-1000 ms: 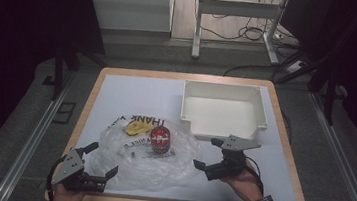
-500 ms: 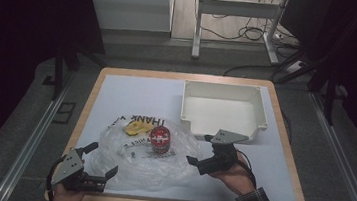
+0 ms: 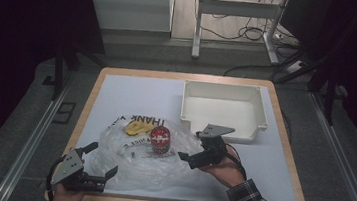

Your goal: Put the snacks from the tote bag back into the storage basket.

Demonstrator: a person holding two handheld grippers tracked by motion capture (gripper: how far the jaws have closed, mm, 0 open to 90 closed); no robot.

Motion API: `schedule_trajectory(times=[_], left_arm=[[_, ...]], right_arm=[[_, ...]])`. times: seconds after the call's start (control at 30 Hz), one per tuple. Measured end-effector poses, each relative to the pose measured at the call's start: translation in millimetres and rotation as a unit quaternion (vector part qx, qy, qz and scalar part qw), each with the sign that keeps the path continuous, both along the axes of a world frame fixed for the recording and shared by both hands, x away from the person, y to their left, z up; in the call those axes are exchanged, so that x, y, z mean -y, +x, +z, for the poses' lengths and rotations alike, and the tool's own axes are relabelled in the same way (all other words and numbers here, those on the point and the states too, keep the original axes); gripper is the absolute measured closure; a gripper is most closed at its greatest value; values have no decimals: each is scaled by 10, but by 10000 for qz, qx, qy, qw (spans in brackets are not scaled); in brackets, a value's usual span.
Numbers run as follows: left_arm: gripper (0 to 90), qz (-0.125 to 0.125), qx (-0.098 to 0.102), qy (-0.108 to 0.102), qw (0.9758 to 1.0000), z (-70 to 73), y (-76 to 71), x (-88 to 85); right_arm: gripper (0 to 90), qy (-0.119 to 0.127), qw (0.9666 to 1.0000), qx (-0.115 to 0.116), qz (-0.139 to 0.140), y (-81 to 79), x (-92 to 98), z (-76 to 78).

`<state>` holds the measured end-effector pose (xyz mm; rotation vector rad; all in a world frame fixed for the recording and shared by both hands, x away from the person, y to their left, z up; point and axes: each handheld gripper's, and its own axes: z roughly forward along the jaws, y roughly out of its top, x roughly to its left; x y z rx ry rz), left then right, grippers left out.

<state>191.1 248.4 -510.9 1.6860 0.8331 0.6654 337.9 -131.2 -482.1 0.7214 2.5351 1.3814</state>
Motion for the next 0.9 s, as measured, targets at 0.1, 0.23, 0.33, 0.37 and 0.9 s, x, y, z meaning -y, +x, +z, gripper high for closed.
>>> schedule_trajectory(times=[0.1,0.23,0.33,0.37,0.9], left_arm=[[0,0,-1,-3,10000,0,0,-1],[0,3,0,-5,10000,0,0,-1],[0,5,2,-6,10000,0,0,-2],[0,5,2,-6,10000,0,0,-2],[0,9,1,-8,10000,0,0,-4]], right_arm=[[13,-88,10000,-31,-6,29,-57,-9],[18,-133,9999,-92,31,78,-143,-23],[20,-246,9997,-59,50,103,-225,-36],[21,-263,9996,-52,63,107,-239,-40],[73,-690,9974,25,186,175,-514,-102]])
